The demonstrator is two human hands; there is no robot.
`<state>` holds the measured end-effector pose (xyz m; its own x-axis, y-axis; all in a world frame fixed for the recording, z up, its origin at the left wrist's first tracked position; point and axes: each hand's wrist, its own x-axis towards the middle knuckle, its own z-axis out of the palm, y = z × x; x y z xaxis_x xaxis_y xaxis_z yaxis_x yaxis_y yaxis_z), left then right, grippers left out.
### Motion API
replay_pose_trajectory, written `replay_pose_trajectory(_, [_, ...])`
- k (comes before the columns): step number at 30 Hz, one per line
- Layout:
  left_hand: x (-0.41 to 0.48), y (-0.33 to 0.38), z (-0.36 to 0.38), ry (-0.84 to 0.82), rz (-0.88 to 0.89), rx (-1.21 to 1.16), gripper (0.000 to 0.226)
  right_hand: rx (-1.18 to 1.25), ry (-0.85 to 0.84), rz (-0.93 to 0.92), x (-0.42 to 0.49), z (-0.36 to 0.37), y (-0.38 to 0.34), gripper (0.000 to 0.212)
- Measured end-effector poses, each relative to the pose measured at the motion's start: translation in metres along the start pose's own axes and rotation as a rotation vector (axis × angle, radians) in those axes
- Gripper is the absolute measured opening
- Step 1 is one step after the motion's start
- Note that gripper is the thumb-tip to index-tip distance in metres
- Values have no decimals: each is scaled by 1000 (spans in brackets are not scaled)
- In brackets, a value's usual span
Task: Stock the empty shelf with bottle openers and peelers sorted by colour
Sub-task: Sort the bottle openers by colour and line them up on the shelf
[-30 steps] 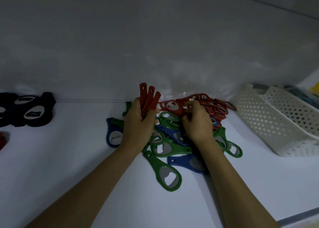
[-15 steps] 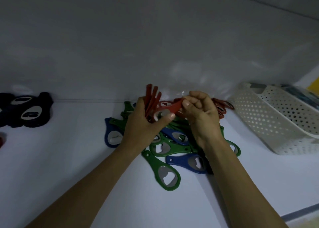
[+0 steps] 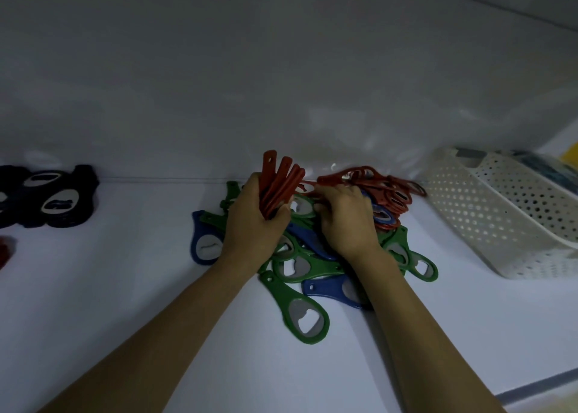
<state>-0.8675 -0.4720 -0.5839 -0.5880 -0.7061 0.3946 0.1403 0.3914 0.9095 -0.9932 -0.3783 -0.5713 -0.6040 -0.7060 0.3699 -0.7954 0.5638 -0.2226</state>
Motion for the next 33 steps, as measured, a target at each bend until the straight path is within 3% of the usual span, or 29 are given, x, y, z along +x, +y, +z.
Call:
replay_pose_trajectory(7, [3, -1, -1, 25, -32, -47, 37, 380, 161, -25, -11, -13, -6, 29])
replay_pose_trajectory(11, [2, 0, 0, 31, -46, -90, 42, 440, 173, -5, -13, -18, -5, 26])
replay_pose_trajectory(14, [1, 4, 0, 31, -57, -118, 51, 571, 364, 6, -15, -23, -9, 18])
replay_pose_trajectory(16, [0, 6, 0, 25, -64, -142, 57, 818, 447, 115, -15, -28, -11, 18])
replay_pose_trajectory(19, [0, 7, 1, 12, -58, -157, 61, 1231, 340, 328, -13, -34, -12, 17])
replay_pose_trajectory(23, [-2, 7, 1, -66, -32, -101, 55, 1493, 99, 296, -14, -33, -21, 13])
replay_pose_trajectory(26, [-4, 5, 3, -8, 55, 20, 46, 1334, 140, 272, -16, -25, -27, 20])
replay_pose_trajectory(29, [-5, 6, 4, 57, 133, 141, 42, 1060, 193, 271, -17, -24, -29, 44])
replay_pose_trajectory(31, [-6, 5, 5, 68, 187, 162, 52, 1129, -3, 251, -20, -28, -35, 67])
replay_pose_trajectory(33, [-7, 8, 8, 74, 225, 175, 62, 1224, -197, 201, -19, -30, -42, 63])
